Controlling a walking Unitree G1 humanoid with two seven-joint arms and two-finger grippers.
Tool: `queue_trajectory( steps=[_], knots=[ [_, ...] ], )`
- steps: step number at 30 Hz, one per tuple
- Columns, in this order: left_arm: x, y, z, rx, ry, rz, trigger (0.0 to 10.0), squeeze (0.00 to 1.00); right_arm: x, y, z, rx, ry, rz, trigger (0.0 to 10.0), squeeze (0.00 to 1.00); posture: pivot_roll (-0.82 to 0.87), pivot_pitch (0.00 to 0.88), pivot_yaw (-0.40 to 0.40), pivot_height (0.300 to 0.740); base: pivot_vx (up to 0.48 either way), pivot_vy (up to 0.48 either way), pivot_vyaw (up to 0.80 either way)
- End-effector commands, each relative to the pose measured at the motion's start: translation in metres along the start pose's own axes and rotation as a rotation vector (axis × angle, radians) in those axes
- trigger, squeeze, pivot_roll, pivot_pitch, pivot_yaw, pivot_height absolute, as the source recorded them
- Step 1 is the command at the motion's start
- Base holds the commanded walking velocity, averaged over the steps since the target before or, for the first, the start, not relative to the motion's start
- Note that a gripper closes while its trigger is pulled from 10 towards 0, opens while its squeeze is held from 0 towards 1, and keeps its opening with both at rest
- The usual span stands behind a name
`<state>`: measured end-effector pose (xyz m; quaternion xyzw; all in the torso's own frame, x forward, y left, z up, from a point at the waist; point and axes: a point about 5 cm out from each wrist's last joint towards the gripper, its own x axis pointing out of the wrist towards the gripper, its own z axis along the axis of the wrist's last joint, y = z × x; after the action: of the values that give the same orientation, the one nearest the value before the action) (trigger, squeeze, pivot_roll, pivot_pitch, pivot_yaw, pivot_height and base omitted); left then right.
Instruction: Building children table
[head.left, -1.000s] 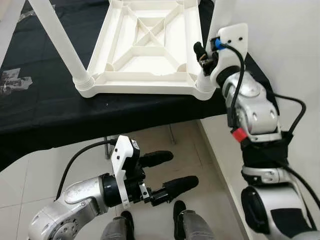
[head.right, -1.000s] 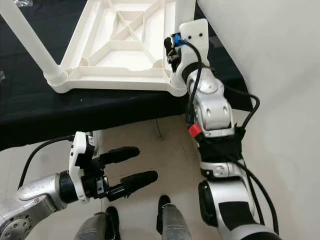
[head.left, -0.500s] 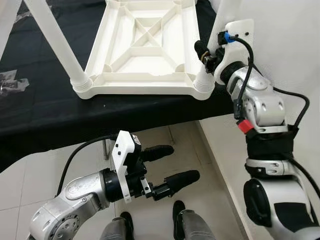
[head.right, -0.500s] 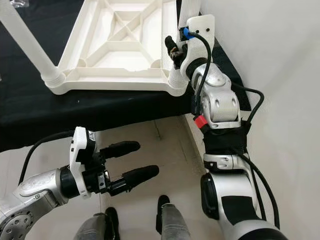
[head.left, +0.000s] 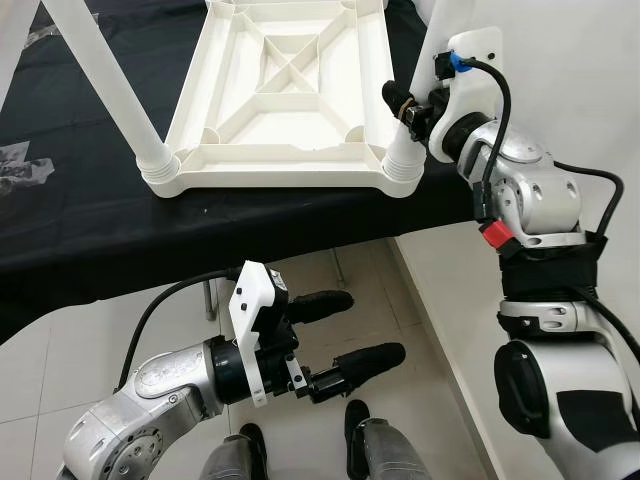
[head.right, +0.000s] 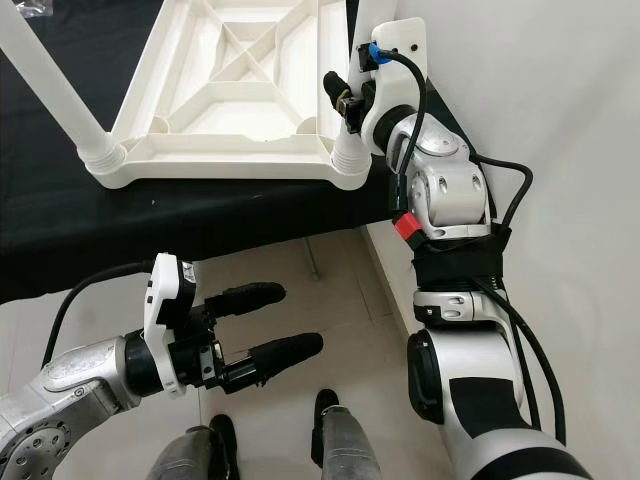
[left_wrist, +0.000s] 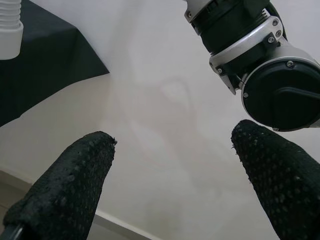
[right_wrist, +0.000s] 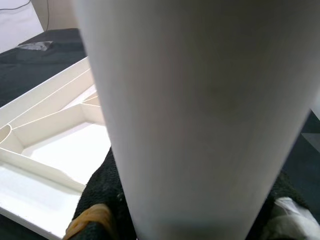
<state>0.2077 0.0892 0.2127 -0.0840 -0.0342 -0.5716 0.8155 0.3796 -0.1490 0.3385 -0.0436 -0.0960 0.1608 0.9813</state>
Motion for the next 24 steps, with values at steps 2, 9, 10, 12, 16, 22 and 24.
queue_trajectory(
  steps=[2,9,10,12,16,22,24],
  knots=[
    [0.001,-0.003,-0.002,-0.005,-0.001,-0.015,10.0,0.97,0.002,0.011,0.008,0.031,-0.024,0.071,0.0,0.0,-0.03,0.327,-0.003,0.74,0.0,0.0,0.0],
    [0.002,-0.003,-0.002,-0.007,-0.003,-0.017,10.0,0.96,0.003,0.012,0.012,0.032,-0.036,0.077,0.0,0.0,-0.03,0.324,-0.004,0.74,0.0,0.0,0.0],
    [0.002,-0.004,-0.002,-0.008,-0.004,-0.018,10.0,0.97,0.003,0.012,0.019,0.031,-0.06,0.077,0.0,0.0,-0.03,0.323,-0.004,0.74,0.0,0.0,0.0],
    [0.002,-0.004,-0.002,-0.009,-0.004,-0.02,10.0,0.97,0.003,0.014,0.027,0.034,-0.089,0.085,0.0,0.0,-0.03,0.322,-0.004,0.74,0.0,0.0,0.0],
    [0.002,-0.004,-0.002,-0.009,-0.005,-0.021,10.0,0.97,0.003,0.015,0.022,0.034,-0.077,0.09,0.0,0.0,-0.03,0.322,-0.005,0.74,0.0,0.0,0.0],
    [0.003,-0.004,-0.002,-0.008,-0.005,-0.022,10.0,0.97,0.003,0.015,0.019,0.035,-0.067,0.088,0.0,0.0,-0.02,0.323,-0.004,0.74,0.0,0.0,0.0],
    [0.003,-0.003,-0.003,-0.007,-0.003,-0.021,10.0,0.96,0.003,0.018,0.007,0.033,-0.033,0.085,2.9,0.0,-0.03,0.326,-0.008,0.74,0.0,0.0,0.0]
  ],
)
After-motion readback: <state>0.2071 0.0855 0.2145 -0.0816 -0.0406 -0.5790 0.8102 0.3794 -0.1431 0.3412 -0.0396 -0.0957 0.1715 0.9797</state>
